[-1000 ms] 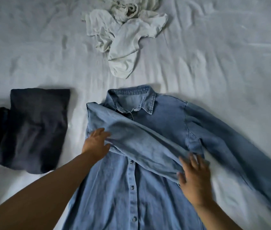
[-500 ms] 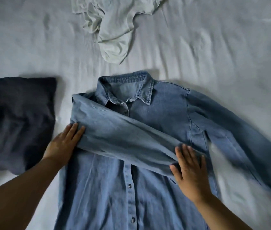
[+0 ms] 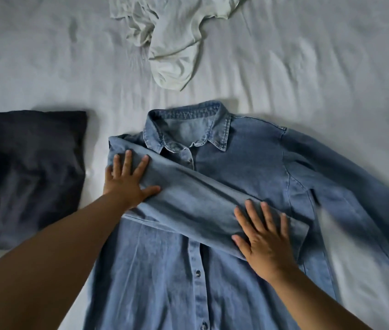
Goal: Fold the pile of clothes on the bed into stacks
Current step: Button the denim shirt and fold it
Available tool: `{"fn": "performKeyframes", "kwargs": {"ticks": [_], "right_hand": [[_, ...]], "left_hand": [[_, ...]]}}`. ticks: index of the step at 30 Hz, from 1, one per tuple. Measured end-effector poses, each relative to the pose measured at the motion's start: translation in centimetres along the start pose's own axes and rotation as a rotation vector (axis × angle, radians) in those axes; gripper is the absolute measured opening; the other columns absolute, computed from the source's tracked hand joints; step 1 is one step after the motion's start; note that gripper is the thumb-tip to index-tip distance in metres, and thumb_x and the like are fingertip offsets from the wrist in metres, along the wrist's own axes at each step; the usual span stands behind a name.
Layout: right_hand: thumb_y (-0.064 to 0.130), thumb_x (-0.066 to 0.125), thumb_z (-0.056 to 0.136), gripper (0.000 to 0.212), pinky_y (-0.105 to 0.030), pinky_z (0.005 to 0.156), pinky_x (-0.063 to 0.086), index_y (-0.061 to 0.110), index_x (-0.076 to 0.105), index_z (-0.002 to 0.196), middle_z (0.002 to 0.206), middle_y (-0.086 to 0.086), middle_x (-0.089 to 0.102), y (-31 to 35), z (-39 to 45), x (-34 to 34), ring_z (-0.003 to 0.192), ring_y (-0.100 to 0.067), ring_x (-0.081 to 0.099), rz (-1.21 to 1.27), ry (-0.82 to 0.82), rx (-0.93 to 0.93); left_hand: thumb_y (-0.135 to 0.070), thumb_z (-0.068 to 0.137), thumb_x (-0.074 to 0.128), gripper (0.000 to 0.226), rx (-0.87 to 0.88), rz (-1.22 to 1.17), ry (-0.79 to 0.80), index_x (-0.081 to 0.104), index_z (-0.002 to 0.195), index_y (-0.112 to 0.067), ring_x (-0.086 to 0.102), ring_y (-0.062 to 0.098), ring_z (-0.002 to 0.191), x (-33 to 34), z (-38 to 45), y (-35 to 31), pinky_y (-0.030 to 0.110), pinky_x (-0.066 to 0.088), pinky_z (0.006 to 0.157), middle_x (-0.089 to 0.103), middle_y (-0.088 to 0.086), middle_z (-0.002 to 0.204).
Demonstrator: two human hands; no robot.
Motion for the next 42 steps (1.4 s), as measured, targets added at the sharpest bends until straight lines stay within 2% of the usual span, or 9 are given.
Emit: {"fn": "performKeyframes", "kwargs": {"ticks": [7, 12, 15, 20, 28, 32, 37, 40, 42], "right_hand": [[0.057, 0.007, 0.097, 0.068, -0.052, 0.11, 0.004, 0.019, 0.047, 0.136, 0.142, -0.01, 0.047, -4.2, -1.2, -1.4, 0.135, -0.024, 0.028, 0.046, -0.064, 0.177], [0.053, 0.014, 0.098, 0.071, -0.048, 0.097, 0.03, 0.004, 0.061, 0.119, 0.13, -0.022, 0.055, -6.7, -2.8, -4.7, 0.122, -0.035, 0.049, 0.166, -0.242, 0.198], [0.039, 0.037, 0.09, 0.056, -0.05, 0.09, 0.047, -0.007, 0.063, 0.111, 0.121, -0.032, 0.056, -11.6, -5.1, -6.1, 0.11, -0.048, 0.056, 0.205, -0.35, 0.295], [0.004, 0.078, 0.065, 0.051, -0.062, 0.087, 0.047, -0.009, 0.061, 0.111, 0.116, -0.036, 0.057, -20.8, -10.2, -4.8, 0.109, -0.053, 0.053, 0.218, -0.264, 0.495], [0.031, 0.046, 0.083, 0.051, -0.056, 0.077, 0.051, -0.012, 0.064, 0.102, 0.106, -0.037, 0.06, -31.7, -19.0, -4.2, 0.096, -0.051, 0.06, 0.244, -0.286, 0.751], [0.035, 0.044, 0.085, 0.055, -0.054, 0.075, 0.051, -0.012, 0.061, 0.107, 0.11, -0.039, 0.057, -36.8, -21.4, -3.4, 0.096, -0.051, 0.06, 0.306, -0.293, 0.901], [0.025, 0.074, 0.079, 0.077, -0.051, 0.101, 0.038, -0.003, 0.035, 0.14, 0.136, -0.027, 0.046, -41.5, -22.7, -1.9, 0.125, -0.044, 0.044, 0.562, -0.291, 1.096], [0.018, 0.077, 0.074, 0.084, -0.05, 0.102, 0.039, 0.01, 0.031, 0.144, 0.134, -0.018, 0.051, -42.4, -22.2, -2.0, 0.123, -0.039, 0.046, 0.696, -0.294, 1.154], [0.016, 0.076, 0.072, 0.065, -0.048, 0.095, 0.045, 0.011, 0.048, 0.131, 0.115, -0.017, 0.062, -42.9, -21.9, -1.1, 0.108, -0.037, 0.057, 0.891, -0.287, 1.243]], "left_hand": [[-0.076, 0.083, 0.024, 0.092, -0.115, 0.095, -0.001, -0.018, 0.148, -0.026, -0.016, 0.038, 0.142, -1.9, -1.4, -1.3, 0.048, -0.002, 0.116, -0.024, 0.014, 0.154], [-0.061, 0.094, 0.019, 0.076, 0.26, -0.025, -0.043, -0.014, 0.148, -0.02, -0.024, 0.021, 0.14, -2.7, -6.6, -11.7, 0.036, -0.008, 0.115, -0.023, 0.008, 0.155], [-0.055, 0.094, 0.024, 0.072, 0.421, -0.055, -0.006, -0.004, 0.151, -0.021, -0.03, 0.016, 0.135, -2.7, -9.6, -19.4, 0.033, -0.01, 0.114, -0.02, 0.004, 0.157], [-0.036, 0.1, 0.031, 0.059, 0.543, 0.001, 0.035, 0.005, 0.151, -0.022, -0.021, 0.023, 0.143, -3.7, -12.6, -30.3, 0.038, -0.005, 0.118, -0.014, 0.001, 0.158], [-0.035, 0.099, 0.036, 0.06, 0.595, 0.005, 0.1, 0.007, 0.151, -0.025, -0.015, 0.02, 0.145, -2.9, -15.1, -42.1, 0.036, -0.001, 0.116, -0.014, 0.0, 0.158], [-0.041, 0.099, 0.036, 0.061, 0.579, 0.076, 0.132, 0.008, 0.151, -0.026, -0.014, 0.021, 0.145, -1.2, -15.0, -44.6, 0.036, 0.0, 0.116, -0.015, 0.001, 0.158], [-0.042, 0.099, 0.034, 0.059, 0.518, 0.21, 0.169, 0.012, 0.151, -0.026, -0.01, 0.023, 0.146, 0.9, -15.2, -44.4, 0.039, 0.001, 0.117, -0.01, 0.003, 0.159], [-0.037, 0.097, 0.03, 0.058, 0.508, 0.136, 0.157, 0.013, 0.151, -0.025, -0.013, 0.02, 0.144, 1.5, -16.1, -43.6, 0.038, 0.005, 0.117, -0.004, 0.004, 0.159], [-0.041, 0.093, 0.023, 0.061, 0.522, 0.143, 0.151, 0.011, 0.151, -0.026, -0.013, 0.019, 0.144, 1.7, -16.2, -43.0, 0.035, 0.006, 0.117, -0.004, 0.004, 0.159]]}}
Point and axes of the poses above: each hand's wrist, its own z-axis towards the middle knuckle, its own x-axis out of the palm, y = z × x, the point moved 9 cm from there along z, towards the middle knuckle
